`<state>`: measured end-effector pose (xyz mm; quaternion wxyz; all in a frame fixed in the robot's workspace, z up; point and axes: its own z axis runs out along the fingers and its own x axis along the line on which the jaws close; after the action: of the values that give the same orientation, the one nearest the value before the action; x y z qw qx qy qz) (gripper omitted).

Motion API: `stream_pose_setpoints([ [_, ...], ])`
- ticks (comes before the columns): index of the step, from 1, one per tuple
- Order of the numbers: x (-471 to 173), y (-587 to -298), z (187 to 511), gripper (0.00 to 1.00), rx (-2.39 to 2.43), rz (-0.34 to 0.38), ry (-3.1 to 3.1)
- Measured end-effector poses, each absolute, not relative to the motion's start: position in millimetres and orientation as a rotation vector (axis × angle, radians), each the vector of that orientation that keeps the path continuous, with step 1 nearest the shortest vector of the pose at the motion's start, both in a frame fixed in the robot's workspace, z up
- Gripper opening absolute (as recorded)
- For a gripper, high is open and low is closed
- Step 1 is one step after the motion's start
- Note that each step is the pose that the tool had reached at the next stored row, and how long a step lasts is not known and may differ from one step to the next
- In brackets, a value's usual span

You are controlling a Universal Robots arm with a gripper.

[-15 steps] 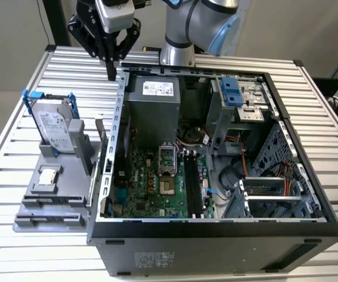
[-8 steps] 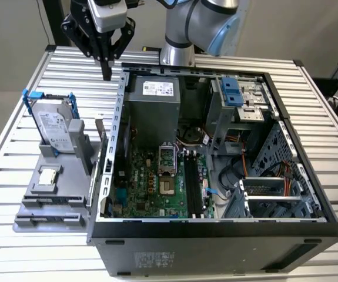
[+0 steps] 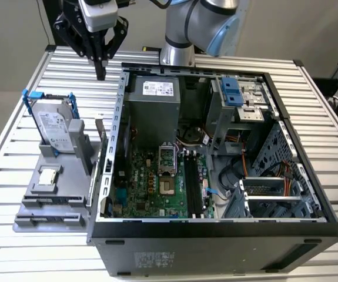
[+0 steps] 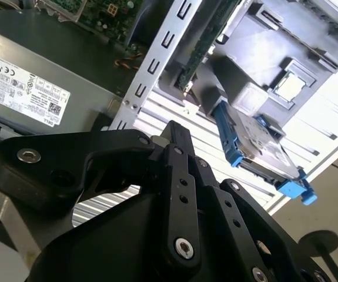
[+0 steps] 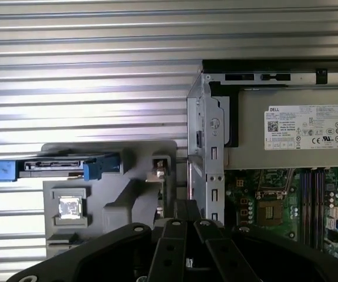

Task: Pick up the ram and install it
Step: 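Reach for the ram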

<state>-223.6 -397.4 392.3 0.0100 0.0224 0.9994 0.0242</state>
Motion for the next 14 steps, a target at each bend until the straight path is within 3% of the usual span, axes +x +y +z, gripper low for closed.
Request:
stream_pose_setpoints([
  [14,-246.6,-396.9,391.9,0.0,0.065,0.075,3.12],
])
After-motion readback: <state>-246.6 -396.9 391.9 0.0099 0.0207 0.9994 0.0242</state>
